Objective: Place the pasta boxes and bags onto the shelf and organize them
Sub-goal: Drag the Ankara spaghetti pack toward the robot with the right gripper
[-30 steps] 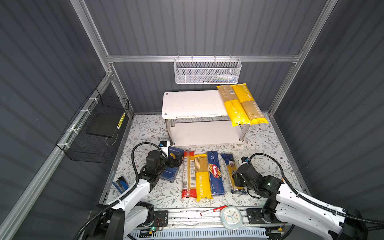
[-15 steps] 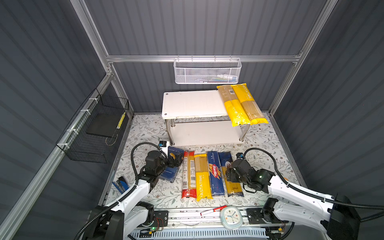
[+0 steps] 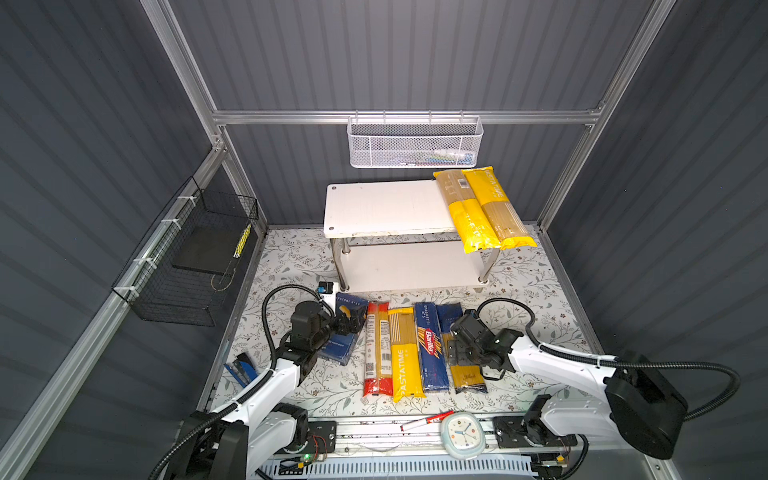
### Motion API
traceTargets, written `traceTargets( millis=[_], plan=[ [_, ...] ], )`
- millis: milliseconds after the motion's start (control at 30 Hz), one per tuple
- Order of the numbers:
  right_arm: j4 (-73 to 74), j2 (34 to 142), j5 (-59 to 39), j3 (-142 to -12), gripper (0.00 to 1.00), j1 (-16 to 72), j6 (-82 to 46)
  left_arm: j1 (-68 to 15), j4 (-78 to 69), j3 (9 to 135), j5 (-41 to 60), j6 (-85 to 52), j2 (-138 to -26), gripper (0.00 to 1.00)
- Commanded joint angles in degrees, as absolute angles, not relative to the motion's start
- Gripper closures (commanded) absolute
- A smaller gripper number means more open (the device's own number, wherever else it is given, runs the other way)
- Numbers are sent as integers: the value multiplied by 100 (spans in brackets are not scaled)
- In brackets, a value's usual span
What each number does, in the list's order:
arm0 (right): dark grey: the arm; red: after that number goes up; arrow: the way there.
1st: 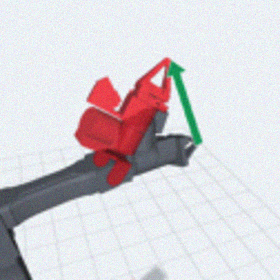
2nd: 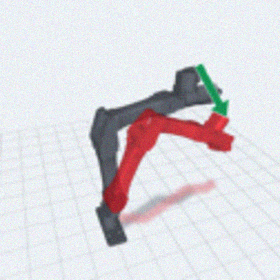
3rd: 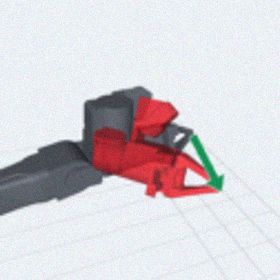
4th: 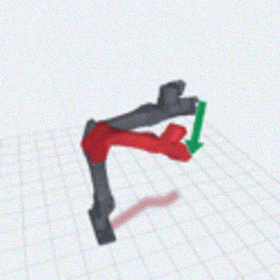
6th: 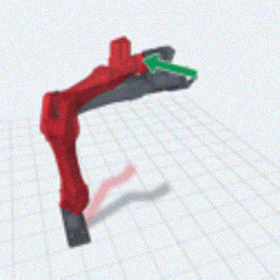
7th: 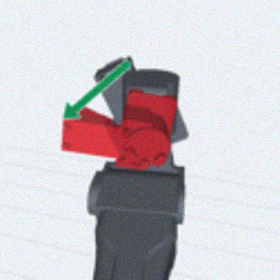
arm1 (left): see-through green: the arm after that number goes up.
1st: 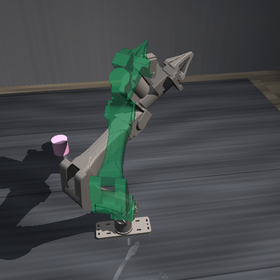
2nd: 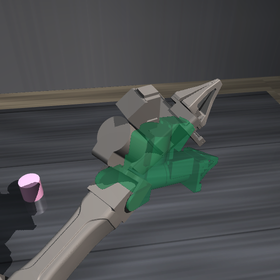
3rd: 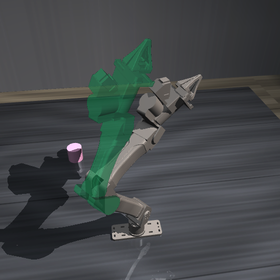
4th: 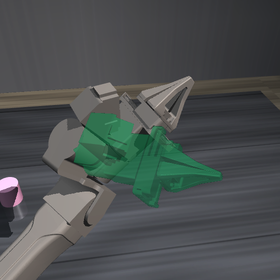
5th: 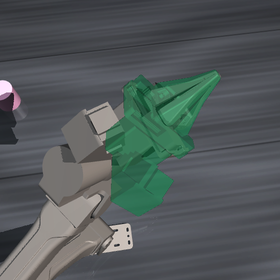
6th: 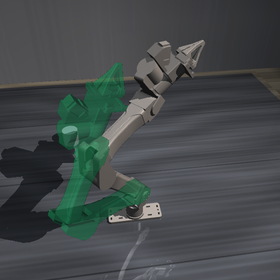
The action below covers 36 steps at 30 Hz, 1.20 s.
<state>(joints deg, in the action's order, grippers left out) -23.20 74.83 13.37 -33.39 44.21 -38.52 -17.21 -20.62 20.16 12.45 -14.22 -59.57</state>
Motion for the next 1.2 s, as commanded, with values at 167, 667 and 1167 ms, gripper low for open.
traceTargets(
  millis=[167,667,1167],
  plan=[
    [-1690,7961,1001,-3588,1,4403,-3540,-1731,-2010,2021,1210,-1450,-5926,0],
    [-1443,8383,940,-3155,8,4324,-3874,-1730,-1993,2021,1220,-1450,-5899,0],
    [-1410,8020,1124,-3183,44,4324,-3929,-1731,-1986,2014,1169,-1449,-5913,0]
  ],
)
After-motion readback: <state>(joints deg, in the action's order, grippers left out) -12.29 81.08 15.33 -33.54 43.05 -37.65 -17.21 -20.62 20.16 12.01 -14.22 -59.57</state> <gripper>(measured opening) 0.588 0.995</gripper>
